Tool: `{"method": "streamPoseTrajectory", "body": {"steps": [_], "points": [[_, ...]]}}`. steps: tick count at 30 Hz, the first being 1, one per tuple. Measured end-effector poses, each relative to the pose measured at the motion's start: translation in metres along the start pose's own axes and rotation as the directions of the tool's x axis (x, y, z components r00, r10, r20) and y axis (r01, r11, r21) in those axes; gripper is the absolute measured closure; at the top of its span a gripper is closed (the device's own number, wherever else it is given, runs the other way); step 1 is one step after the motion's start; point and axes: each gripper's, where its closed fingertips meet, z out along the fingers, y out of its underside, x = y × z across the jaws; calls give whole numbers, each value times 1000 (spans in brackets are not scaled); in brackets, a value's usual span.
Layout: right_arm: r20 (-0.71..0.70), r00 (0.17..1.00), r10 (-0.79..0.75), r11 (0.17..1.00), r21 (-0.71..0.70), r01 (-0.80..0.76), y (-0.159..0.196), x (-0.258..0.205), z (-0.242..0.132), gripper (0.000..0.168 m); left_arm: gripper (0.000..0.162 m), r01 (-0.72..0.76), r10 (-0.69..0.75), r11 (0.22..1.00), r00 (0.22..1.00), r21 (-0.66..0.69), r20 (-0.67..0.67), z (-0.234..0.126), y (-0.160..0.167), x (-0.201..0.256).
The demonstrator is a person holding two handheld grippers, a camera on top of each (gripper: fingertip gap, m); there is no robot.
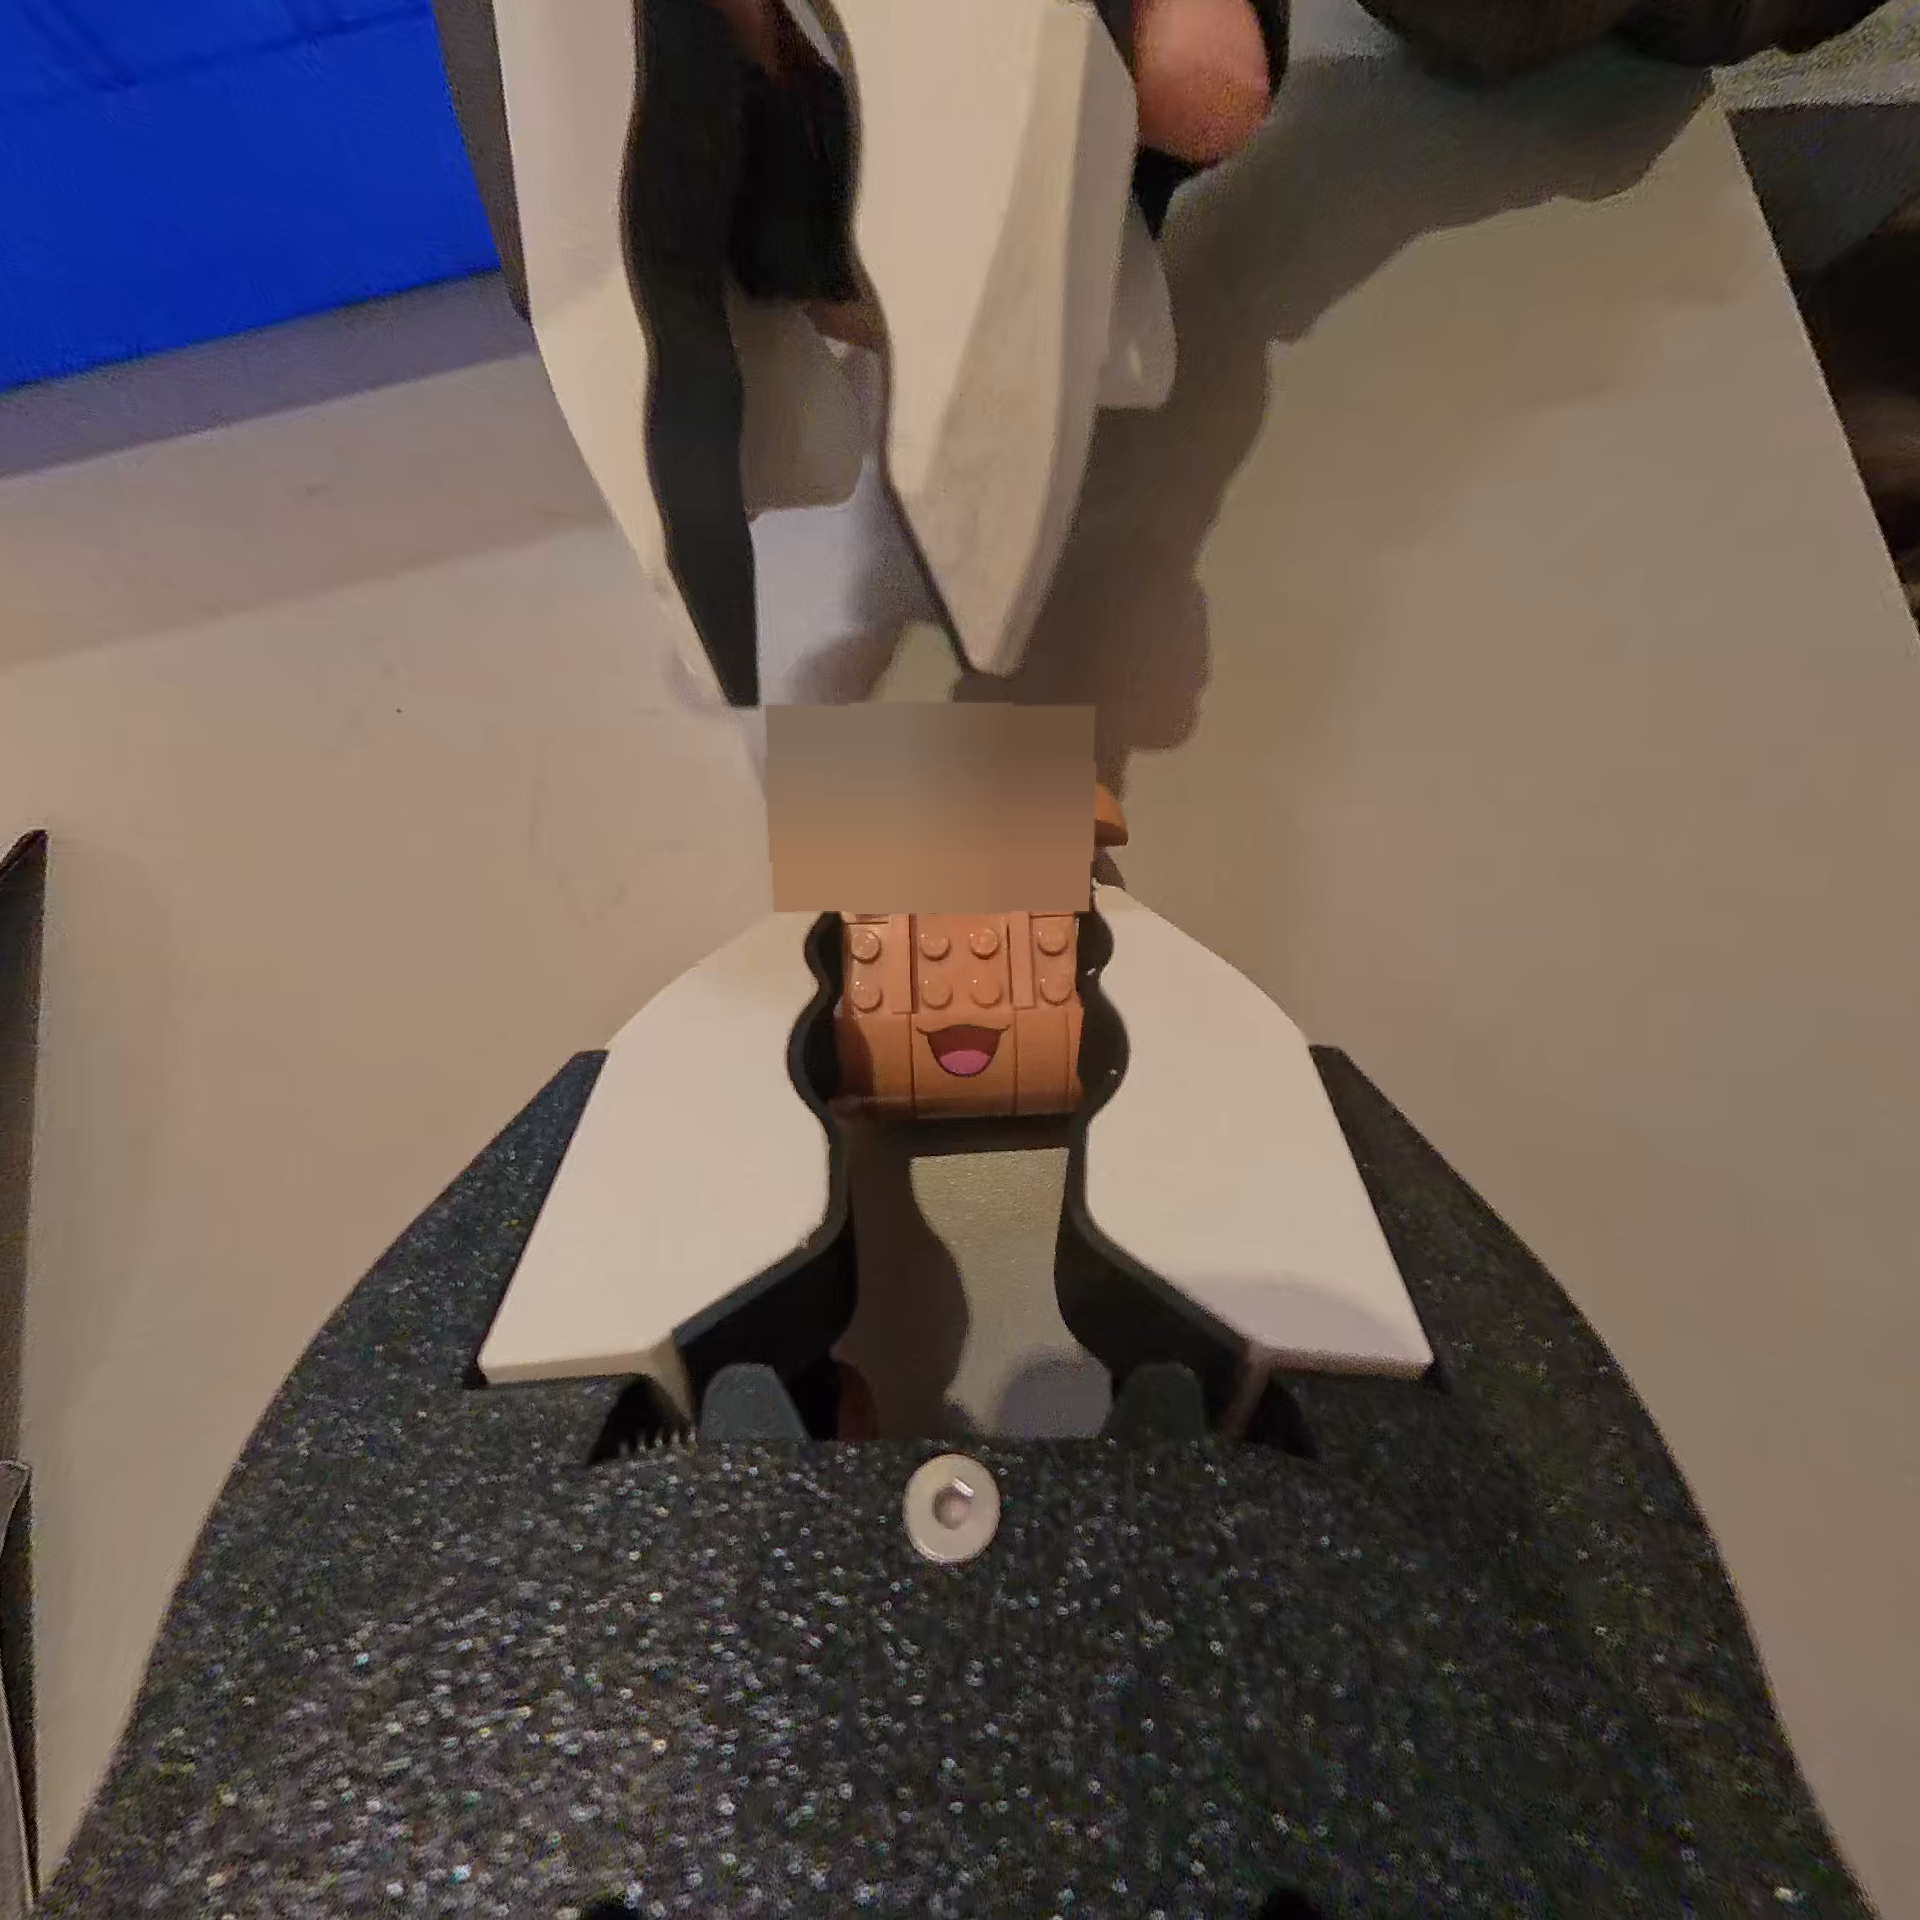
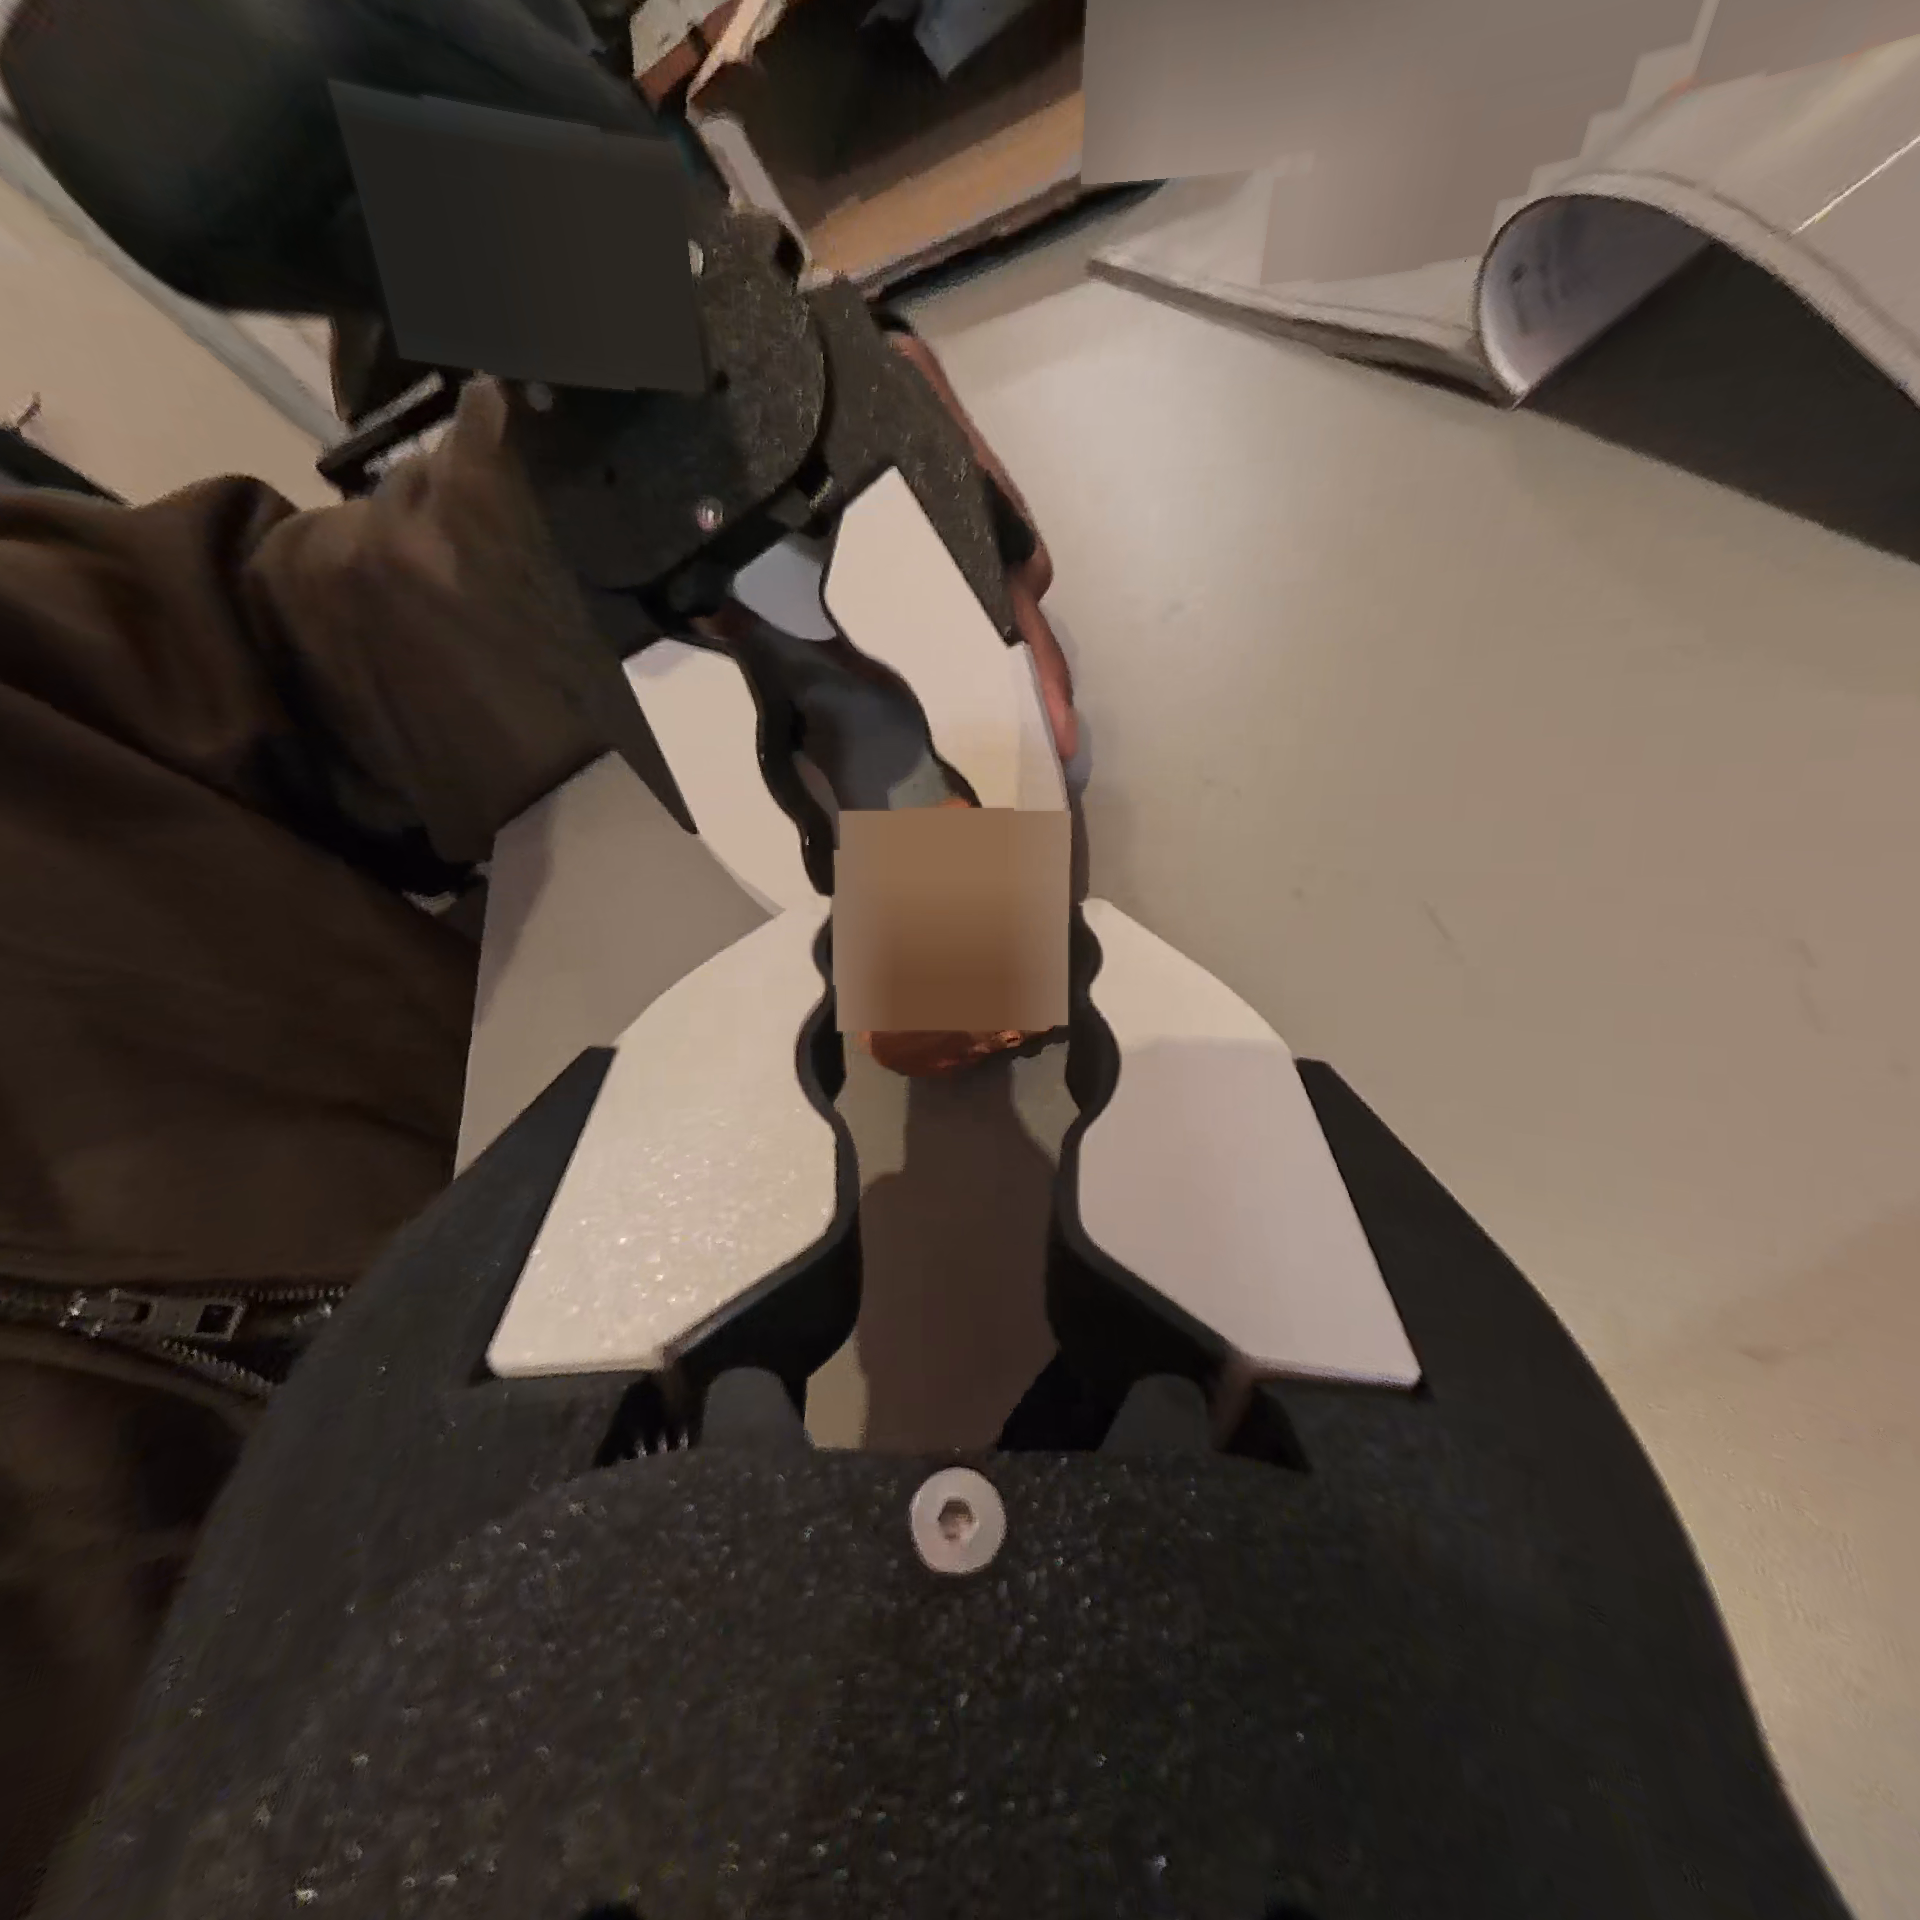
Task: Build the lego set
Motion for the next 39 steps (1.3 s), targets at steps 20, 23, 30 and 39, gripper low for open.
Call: {"method": "streamPoseTrajectory", "body": {"steps": [20,23,30,39], "points": [[-419,633,-651,757,-299,581,-6,32,-2,153,119,126,-124,991,990,-37,69,3,11,-19],[-481,482,-732,659,-322,680,-17,30,-5,157,119,146,-143,988,986,-44,81,5,13,-21],[-498,601,-626,777,-326,539,-2,48,-10,146,119,157,-151,986,983,-59,104,3,17,-25],[-637,750,-178,973,-229,37,22,95,-19,120,119,158,-148,985,981,-75,128,1,18,-28]]}}
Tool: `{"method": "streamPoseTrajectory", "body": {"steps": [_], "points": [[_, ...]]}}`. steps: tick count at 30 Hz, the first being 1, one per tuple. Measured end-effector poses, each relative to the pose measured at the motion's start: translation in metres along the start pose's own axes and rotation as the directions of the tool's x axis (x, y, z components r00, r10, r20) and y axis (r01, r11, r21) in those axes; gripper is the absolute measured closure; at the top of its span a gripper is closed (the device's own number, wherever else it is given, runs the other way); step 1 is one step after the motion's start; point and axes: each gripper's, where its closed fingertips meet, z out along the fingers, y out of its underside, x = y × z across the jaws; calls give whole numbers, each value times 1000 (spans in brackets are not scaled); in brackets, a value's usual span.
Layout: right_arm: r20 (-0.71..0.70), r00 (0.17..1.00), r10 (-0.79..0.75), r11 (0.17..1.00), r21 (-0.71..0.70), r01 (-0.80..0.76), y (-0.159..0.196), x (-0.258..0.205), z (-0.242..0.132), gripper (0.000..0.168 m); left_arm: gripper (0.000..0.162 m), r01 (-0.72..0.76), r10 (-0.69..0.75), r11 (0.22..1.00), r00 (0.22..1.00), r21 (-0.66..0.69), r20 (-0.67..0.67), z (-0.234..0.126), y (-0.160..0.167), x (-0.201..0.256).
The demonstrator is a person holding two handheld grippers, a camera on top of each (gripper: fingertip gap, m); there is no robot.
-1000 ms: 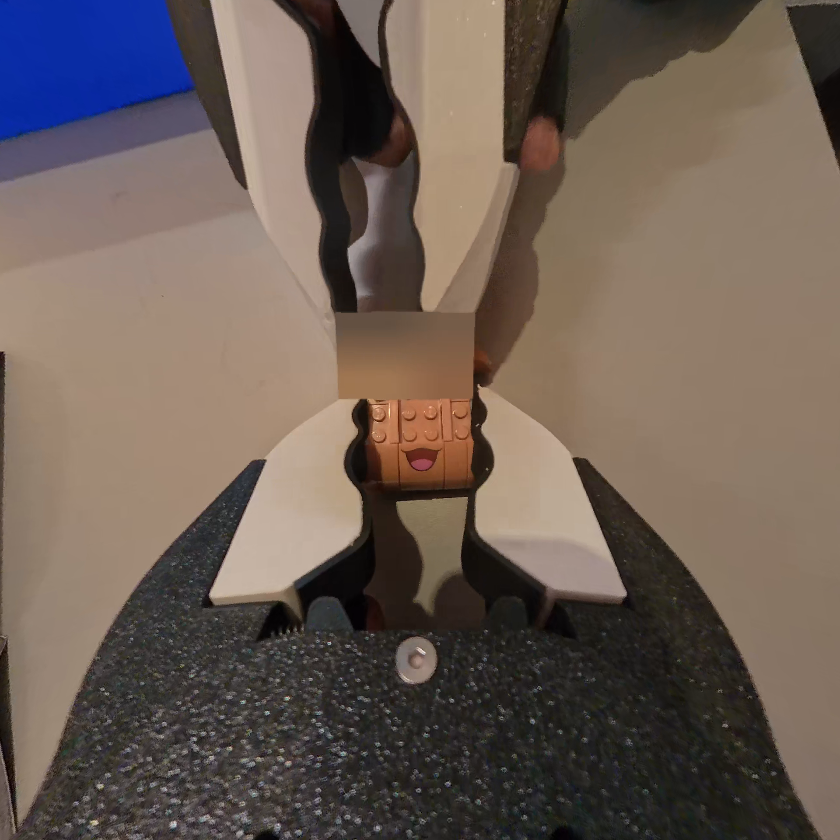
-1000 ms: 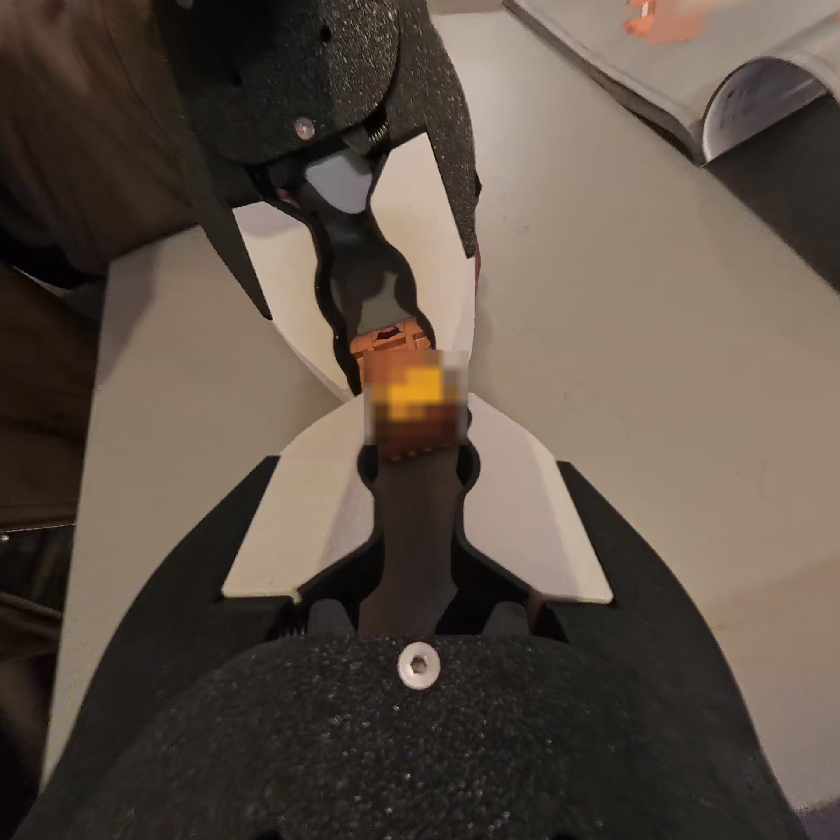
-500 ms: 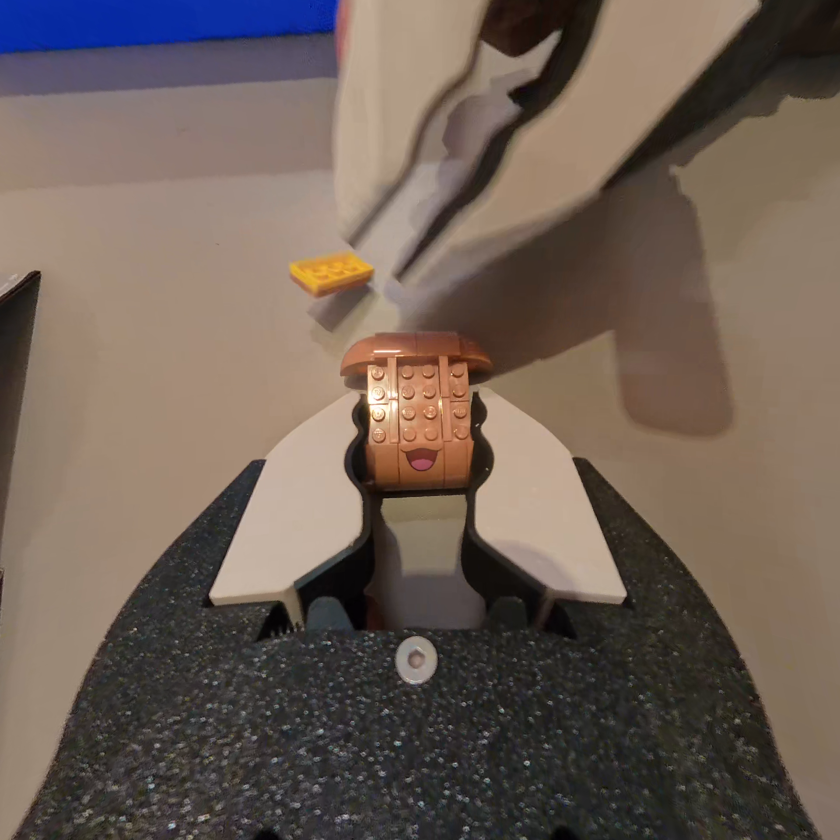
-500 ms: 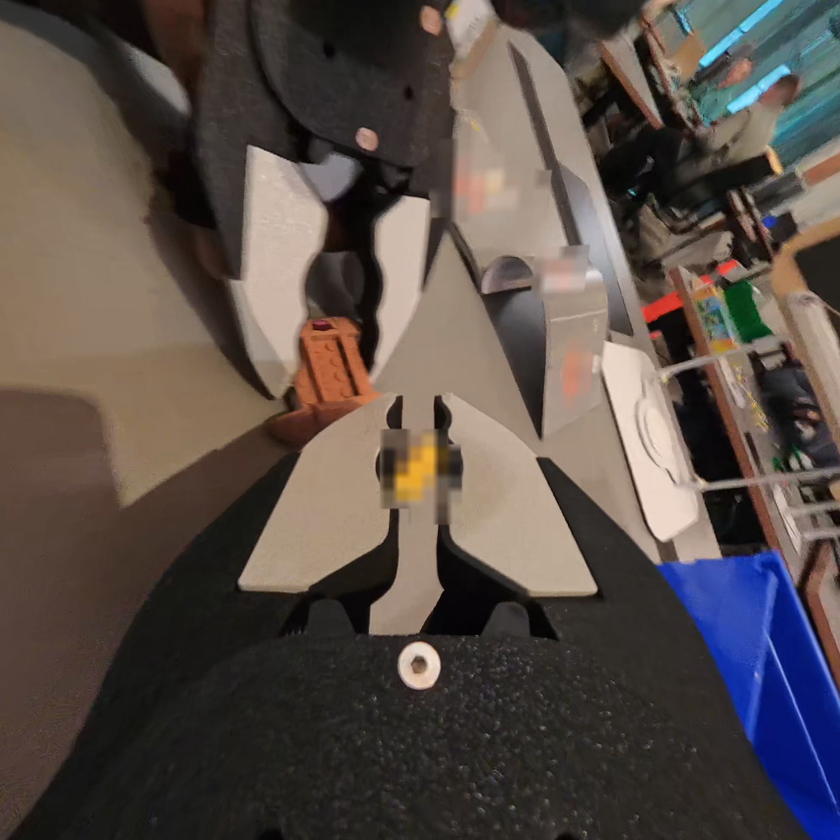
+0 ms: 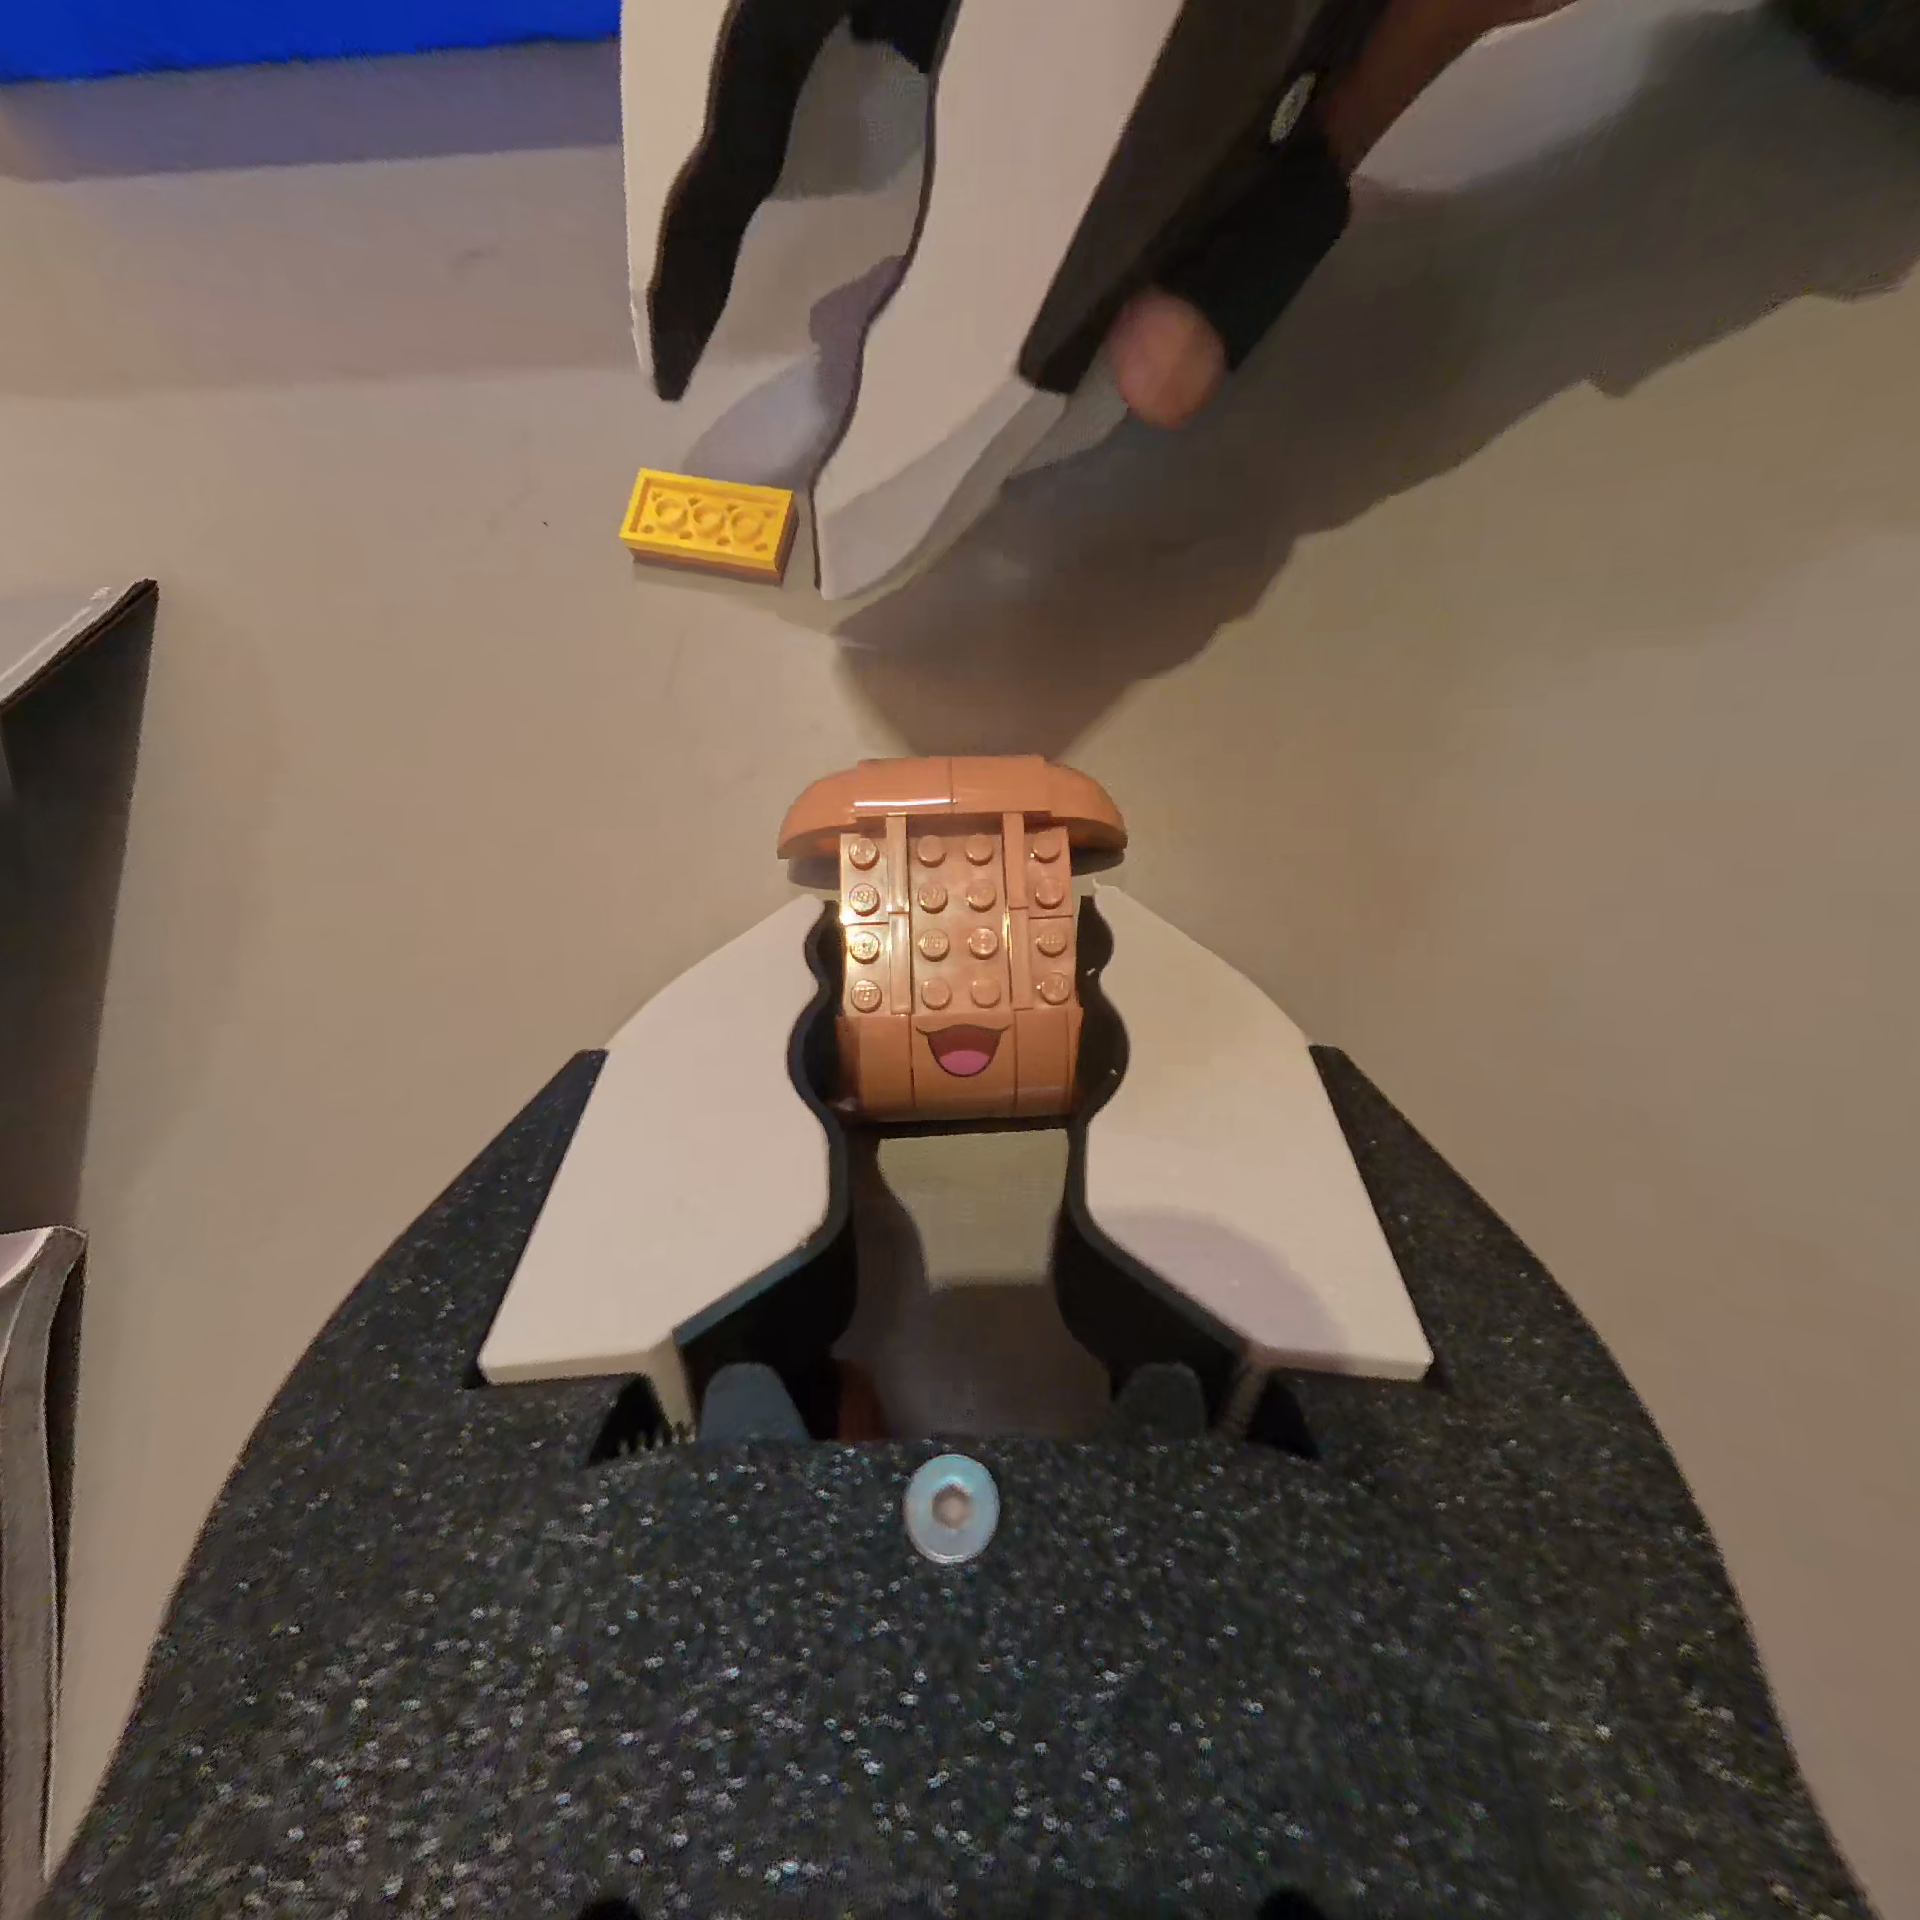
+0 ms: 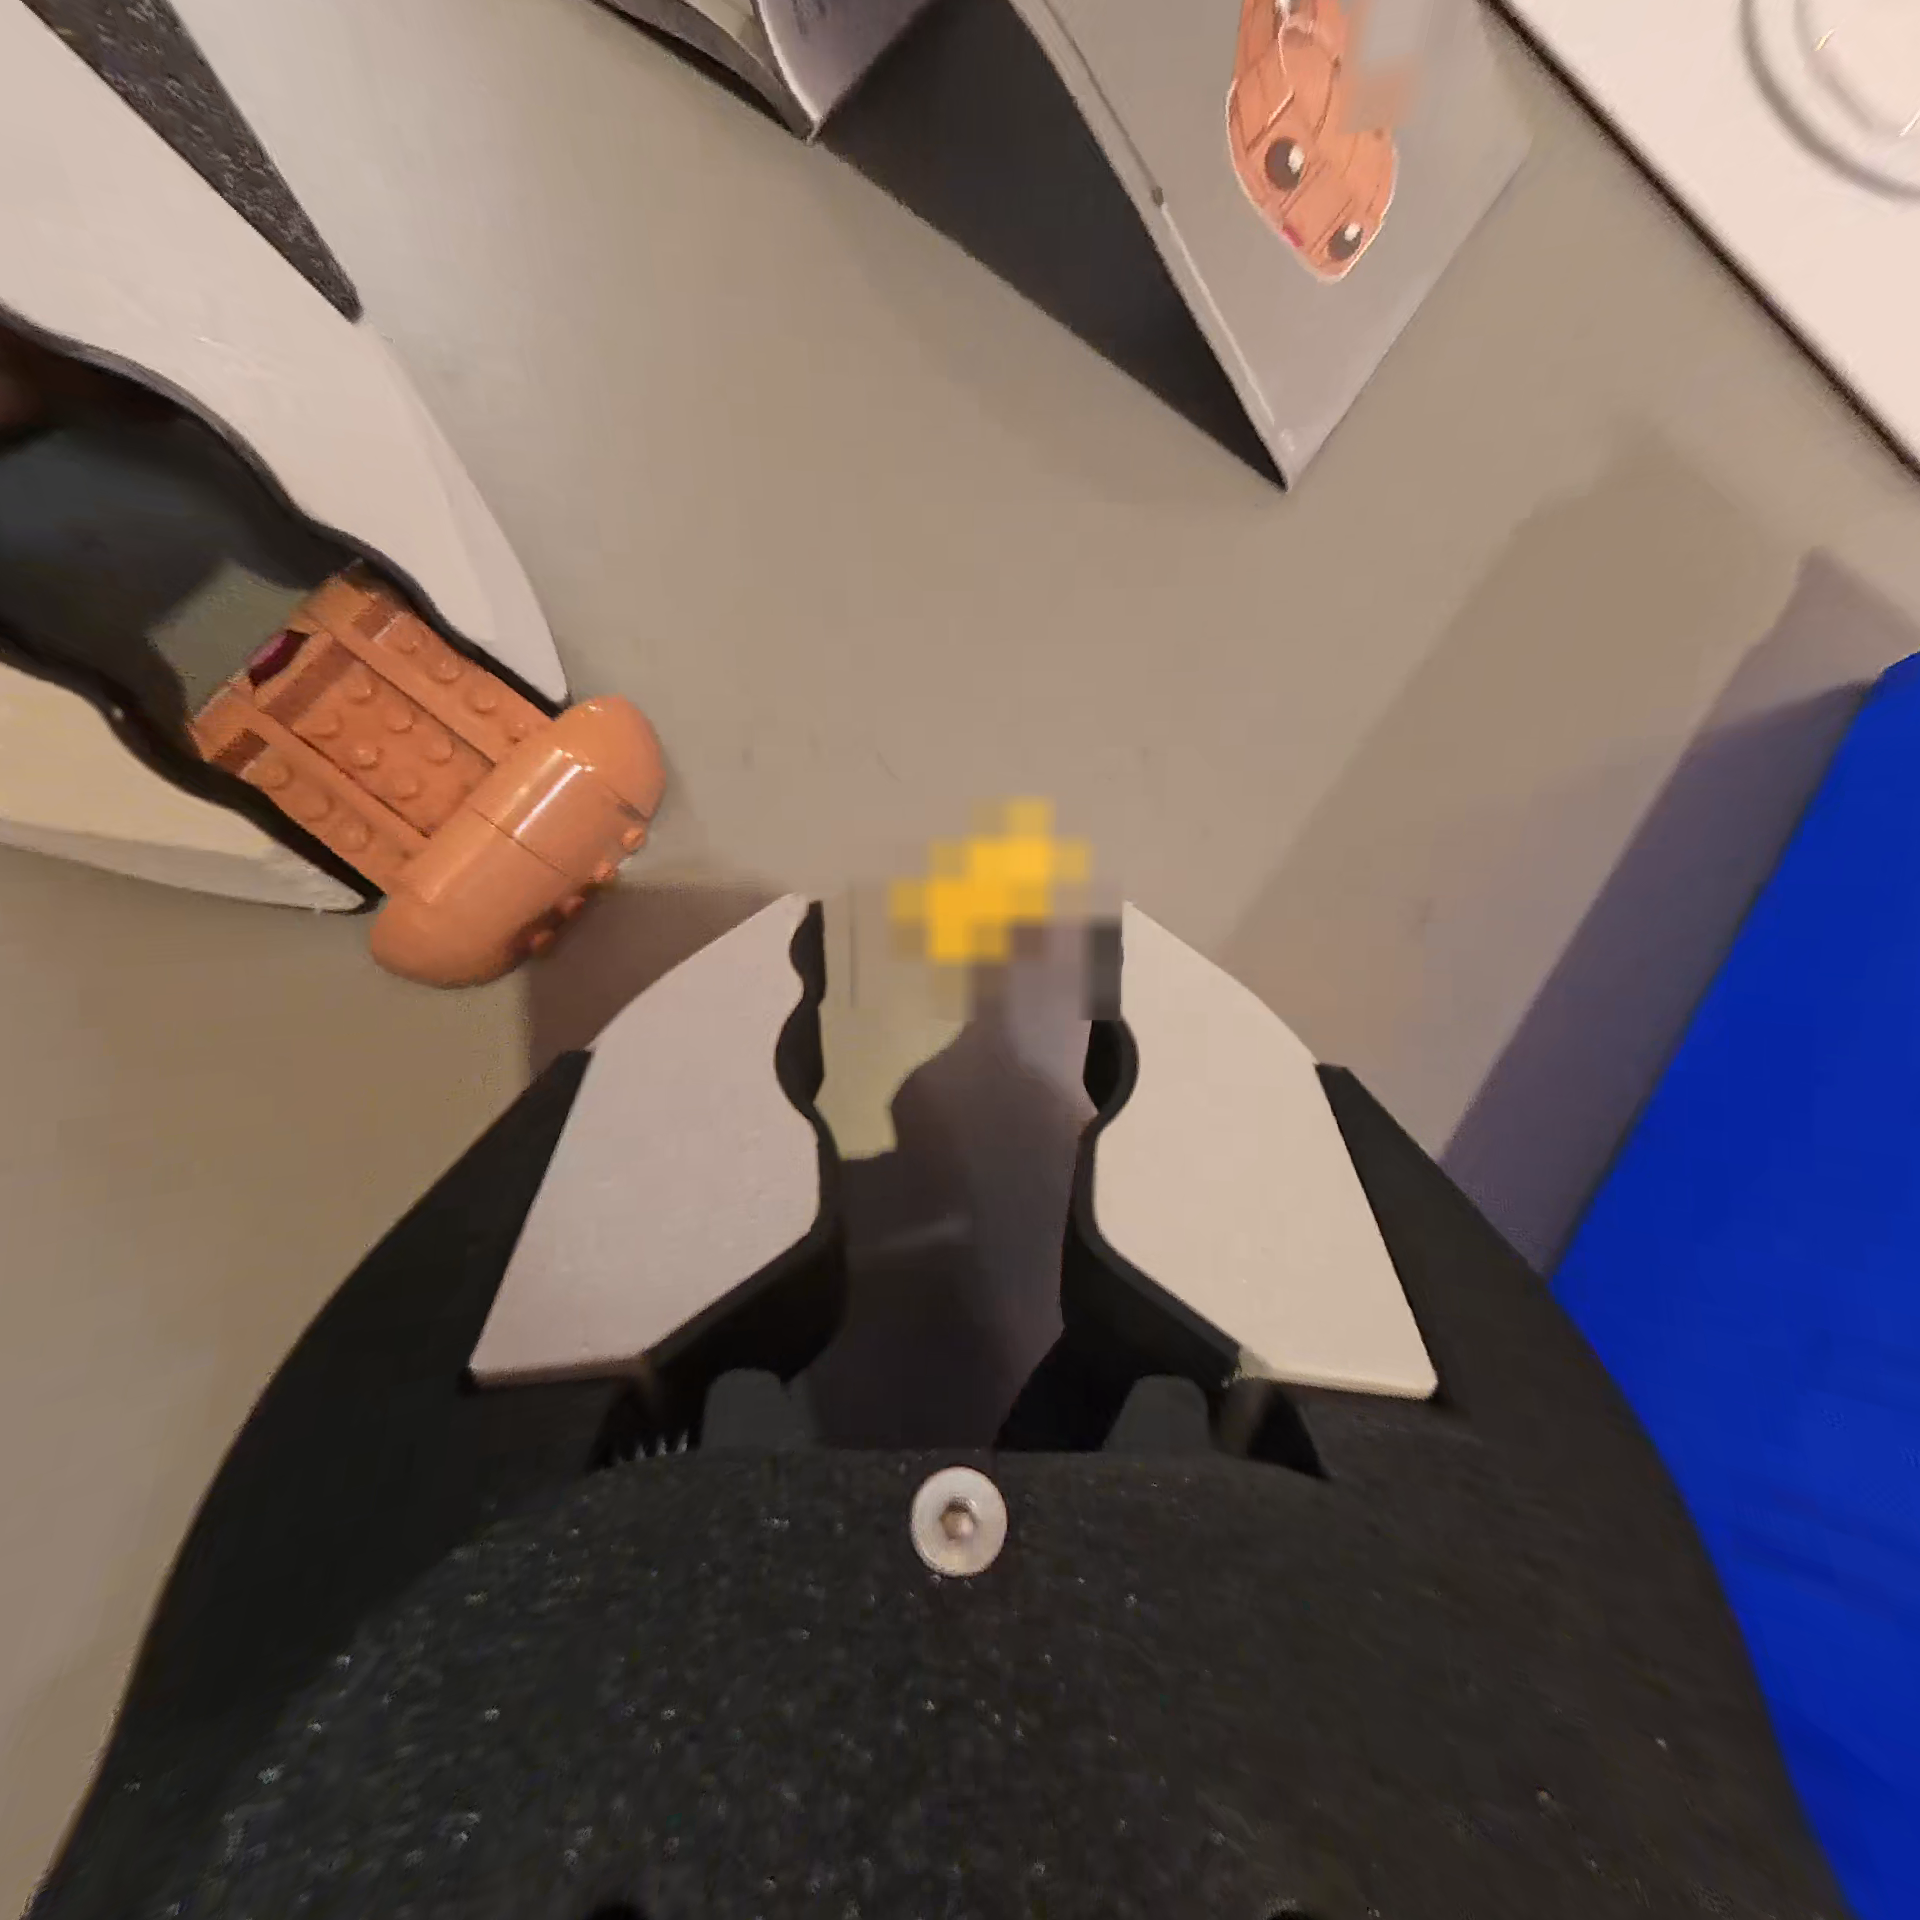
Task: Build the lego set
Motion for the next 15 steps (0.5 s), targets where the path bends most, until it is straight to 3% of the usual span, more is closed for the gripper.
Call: {"method": "streamPoseTrajectory", "body": {"steps": [2,6,9,10,11,13,15], "points": [[10,1000,11,999,-37,-11,2,-6,7,120,119,2,-2,1000,1000,1,5,-1,-1,-1],[-33,998,-59,997,-55,57,-1,-5,10,145,119,3,-3,1000,1000,9,10,-3,-2,-2],[-40,987,-155,987,-51,153,-3,-4,10,150,119,2,-2,1000,1000,12,17,-4,-2,-3],[-48,977,-205,979,-22,205,-8,-4,6,151,119,2,-2,1000,1000,12,21,-5,-2,-3],[-59,957,-285,957,44,288,-19,-7,-1,168,119,4,-4,1000,1000,13,28,-5,-2,-5],[-141,879,-456,860,185,476,-42,-13,-25,168,119,11,-11,1000,999,14,39,-7,-2,-8],[-180,839,-514,795,268,544,-52,-18,-43,156,119,19,-20,1000,999,17,48,-9,-1,-11]]}}
